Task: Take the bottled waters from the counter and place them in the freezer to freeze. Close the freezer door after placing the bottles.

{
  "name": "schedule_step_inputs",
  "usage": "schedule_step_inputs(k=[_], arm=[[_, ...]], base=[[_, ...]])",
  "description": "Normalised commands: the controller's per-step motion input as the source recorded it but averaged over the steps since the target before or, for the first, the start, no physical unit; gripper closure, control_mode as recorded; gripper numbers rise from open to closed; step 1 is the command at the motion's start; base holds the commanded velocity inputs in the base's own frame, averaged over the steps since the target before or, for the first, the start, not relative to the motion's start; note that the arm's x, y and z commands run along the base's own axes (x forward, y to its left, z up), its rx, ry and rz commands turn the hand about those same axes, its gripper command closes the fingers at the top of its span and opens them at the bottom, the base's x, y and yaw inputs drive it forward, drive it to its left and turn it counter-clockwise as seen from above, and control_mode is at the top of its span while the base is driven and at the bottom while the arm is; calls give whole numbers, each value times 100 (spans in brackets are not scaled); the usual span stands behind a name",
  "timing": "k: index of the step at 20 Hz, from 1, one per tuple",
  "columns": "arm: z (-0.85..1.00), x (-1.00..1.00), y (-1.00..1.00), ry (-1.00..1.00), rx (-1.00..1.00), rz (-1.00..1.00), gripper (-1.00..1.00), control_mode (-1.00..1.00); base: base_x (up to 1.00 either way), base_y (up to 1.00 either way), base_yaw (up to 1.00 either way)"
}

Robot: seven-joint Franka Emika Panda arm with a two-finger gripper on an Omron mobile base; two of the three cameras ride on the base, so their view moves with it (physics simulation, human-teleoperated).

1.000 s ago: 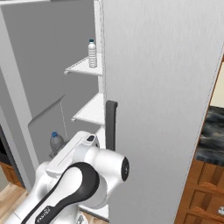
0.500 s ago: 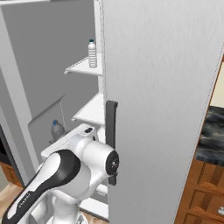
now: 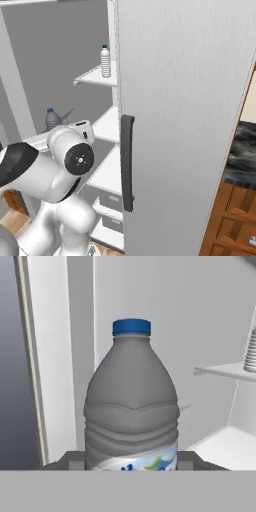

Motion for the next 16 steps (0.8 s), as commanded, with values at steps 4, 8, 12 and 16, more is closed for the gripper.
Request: schedule_step_inputs(k=[4, 8, 12, 16], arm=[[26, 10, 13, 5, 1, -35, 100, -100], [24, 15, 0, 2, 4, -42, 100, -100], [10, 37, 0, 17, 3, -12, 100, -100], [0, 39, -16, 3, 2, -3, 100, -100]], base=[[0, 0, 0], [0, 0, 0], [0, 0, 0], [0, 0, 0]])
